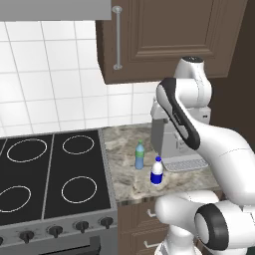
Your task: Take the bottled waters from the counter and place them in the freezer to freeze. Close the freezer door after placing the bottles.
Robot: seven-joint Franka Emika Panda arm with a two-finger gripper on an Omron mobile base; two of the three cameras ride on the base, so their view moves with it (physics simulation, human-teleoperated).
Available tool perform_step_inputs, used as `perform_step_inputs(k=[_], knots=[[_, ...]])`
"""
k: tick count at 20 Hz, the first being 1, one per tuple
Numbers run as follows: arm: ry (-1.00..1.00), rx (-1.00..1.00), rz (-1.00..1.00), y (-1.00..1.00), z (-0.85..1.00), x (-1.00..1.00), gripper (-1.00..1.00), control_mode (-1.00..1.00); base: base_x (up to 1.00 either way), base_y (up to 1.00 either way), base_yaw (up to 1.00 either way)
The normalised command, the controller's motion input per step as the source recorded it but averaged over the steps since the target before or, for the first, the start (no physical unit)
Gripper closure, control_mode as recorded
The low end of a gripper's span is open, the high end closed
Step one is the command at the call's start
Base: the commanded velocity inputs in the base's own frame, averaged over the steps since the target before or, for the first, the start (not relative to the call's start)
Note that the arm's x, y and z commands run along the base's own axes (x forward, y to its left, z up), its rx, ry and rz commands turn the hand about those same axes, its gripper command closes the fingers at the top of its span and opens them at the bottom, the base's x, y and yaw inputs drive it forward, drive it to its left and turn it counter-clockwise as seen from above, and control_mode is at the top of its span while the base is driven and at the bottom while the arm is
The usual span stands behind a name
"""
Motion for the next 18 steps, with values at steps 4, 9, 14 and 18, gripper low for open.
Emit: perform_step_inputs(k=[4,9,14,18], knots=[[0.00,0.00,-0.02,0.02,0.00,0.00,-1.00,-1.00,0.00,0.00,0.00],[0.00,0.00,0.00,0.21,-0.04,0.00,-1.00,-1.00,0.00,0.00,0.00],[-0.01,-0.08,-0.02,0.17,-0.19,0.00,-1.00,-1.00,0.00,0.00,0.00],[-0.03,-0.17,-0.16,0.30,-0.28,0.00,-1.00,-1.00,0.00,0.00,0.00]])
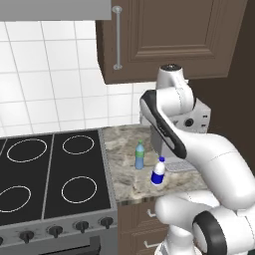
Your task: Take the bottled waters from the counter and place them in the freezer to freeze. Close the freezer door after placing the bottles.
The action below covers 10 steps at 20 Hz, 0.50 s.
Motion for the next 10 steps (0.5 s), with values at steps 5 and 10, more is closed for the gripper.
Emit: perform_step_inputs(k=[5,10], knots=[[-0.01,-0.14,-0.18,0.31,-0.28,-0.01,-1.00,-1.00,0.00,0.00,0.00],[0.00,-0.11,-0.22,0.14,-0.43,-0.07,-1.00,-1.00,0.00,0.00,0.00]])
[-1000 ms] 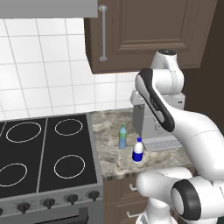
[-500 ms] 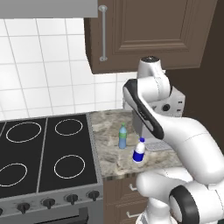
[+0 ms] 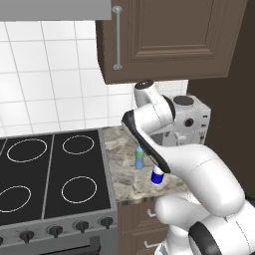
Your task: Take the bottled waters from the counter and place them in the freezer to freeze. Close the freezer door after placing the bottles.
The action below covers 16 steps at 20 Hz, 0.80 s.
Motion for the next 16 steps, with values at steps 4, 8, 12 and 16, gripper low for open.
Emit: perform_step_inputs(k=[4,8,12,16], knots=[[0.00,-0.10,-0.25,0.02,-0.54,-0.15,-1.00,-1.00,0.00,0.00,0.00],[-0.12,-0.02,-0.27,0.03,-0.43,-0.23,-1.00,-1.00,0.00,0.00,0.00],[-0.16,0.02,-0.29,0.00,-0.50,-0.20,-1.00,-1.00,0.00,0.00,0.00],[-0.14,0.01,-0.28,0.00,-0.53,-0.21,-1.00,-1.00,0.00,0.00,0.00]])
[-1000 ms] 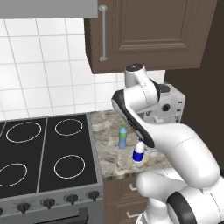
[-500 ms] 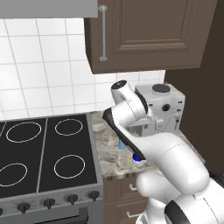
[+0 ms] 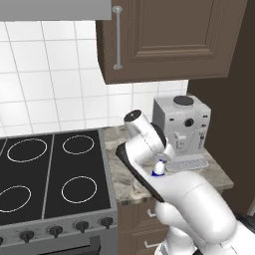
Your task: Take the bottled waters from the counter and place them in the freezer to freeze. Close the freezer door after placing the bottles.
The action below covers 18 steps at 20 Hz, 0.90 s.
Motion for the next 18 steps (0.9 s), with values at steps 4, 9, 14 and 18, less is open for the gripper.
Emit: perform_step_inputs(k=[4,9,14,18], knots=[[-0.33,-0.06,-0.15,0.34,-0.14,0.00,-1.00,-1.00,0.00,0.00,0.00],[-0.37,-0.24,-0.17,0.22,-0.34,0.00,-1.00,-1.00,0.00,0.00,0.00],[-0.29,-0.23,-0.18,-0.03,-0.46,-0.02,-1.00,-1.00,0.00,0.00,0.00],[-0.02,-0.18,-0.24,-0.22,-0.44,0.00,-1.00,-1.00,0.00,0.00,0.00]])
